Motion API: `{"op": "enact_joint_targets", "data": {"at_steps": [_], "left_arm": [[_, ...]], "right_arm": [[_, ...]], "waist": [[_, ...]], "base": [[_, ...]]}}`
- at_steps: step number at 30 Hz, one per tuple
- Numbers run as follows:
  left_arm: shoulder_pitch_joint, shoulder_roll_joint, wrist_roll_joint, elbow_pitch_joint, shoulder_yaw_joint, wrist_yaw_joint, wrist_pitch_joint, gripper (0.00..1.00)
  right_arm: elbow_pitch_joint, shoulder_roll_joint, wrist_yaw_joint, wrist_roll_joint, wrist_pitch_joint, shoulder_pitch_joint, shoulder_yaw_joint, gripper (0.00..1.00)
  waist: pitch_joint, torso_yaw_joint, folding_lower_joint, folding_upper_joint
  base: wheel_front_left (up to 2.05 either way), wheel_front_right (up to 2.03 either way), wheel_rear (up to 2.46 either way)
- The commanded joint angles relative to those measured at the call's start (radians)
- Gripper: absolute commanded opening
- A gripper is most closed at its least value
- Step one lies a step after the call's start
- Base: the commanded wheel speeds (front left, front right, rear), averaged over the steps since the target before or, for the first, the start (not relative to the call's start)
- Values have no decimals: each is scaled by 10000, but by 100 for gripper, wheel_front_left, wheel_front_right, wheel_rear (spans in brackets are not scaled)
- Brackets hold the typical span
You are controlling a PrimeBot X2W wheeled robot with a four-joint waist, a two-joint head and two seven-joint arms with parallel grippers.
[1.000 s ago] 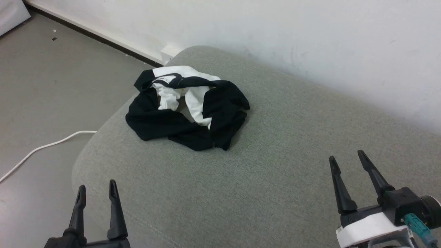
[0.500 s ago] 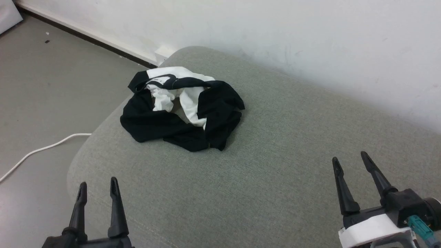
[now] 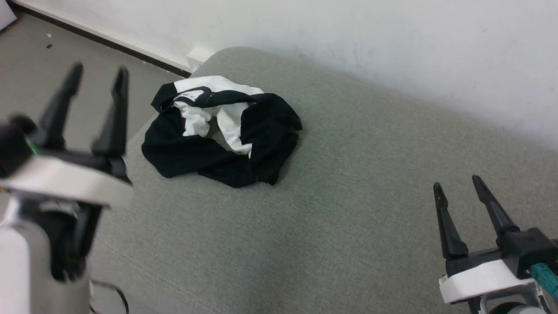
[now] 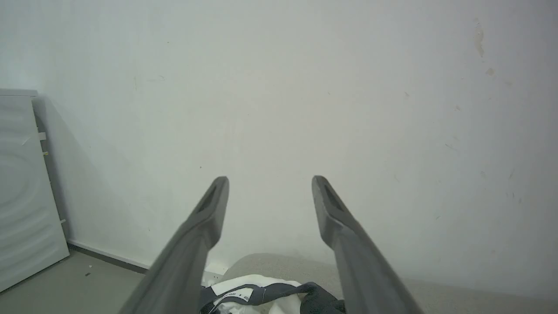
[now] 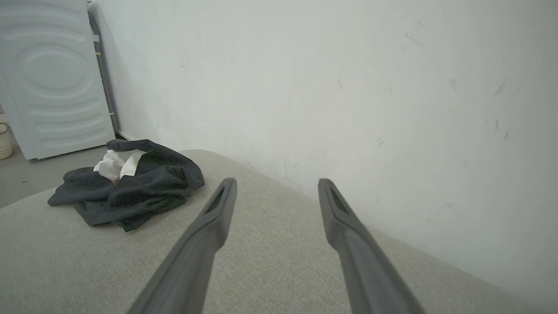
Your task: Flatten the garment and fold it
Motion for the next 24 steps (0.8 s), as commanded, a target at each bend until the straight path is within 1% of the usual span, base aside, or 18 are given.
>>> {"op": "enact_joint_targets", "data": {"at_steps": [1,5,8,10,12,18,20,24], "left_arm": [[-681,179,-200,211,78,-89,279,100],[-2575,949,-503,1231,40,-271,1244,100],[-3755,1595,-706,2202,-225,-427,1984,100],[-4378,2096,-877,2844,-689,-526,2573,100],[-4997,2394,-1288,3456,-943,-567,3036,100],[-6272,3081,-2027,5137,-1454,-597,3904,100],[-6406,3208,-2294,5615,-1657,-599,4198,100],[-6425,3237,-3097,6362,-1997,-601,4988,100]], "right_arm": [[-122,19,-11,-105,66,-162,-12,100],[-441,19,-11,-331,299,-307,7,100],[-680,19,-11,-535,467,-471,80,100],[-866,19,-11,-693,573,-594,80,100],[-1098,19,-11,-854,705,-709,78,100],[-1739,19,-11,-1286,994,-1130,109,100],[-1901,19,-11,-1392,1055,-1271,164,100],[-2176,16,-11,-1558,1169,-1455,104,100]], "waist": [[349,-294,0,0],[888,-661,0,0],[1383,-1008,0,0],[1726,-1215,0,0],[2132,-1422,0,0],[3172,-2071,0,0],[3408,-2271,0,0],[3749,-2536,0,0]], "base": [[0,0,0],[0,0,0],[0,0,0],[0,0,0],[0,0,0],[0,0,0],[0,0,0],[0,0,0]]}}
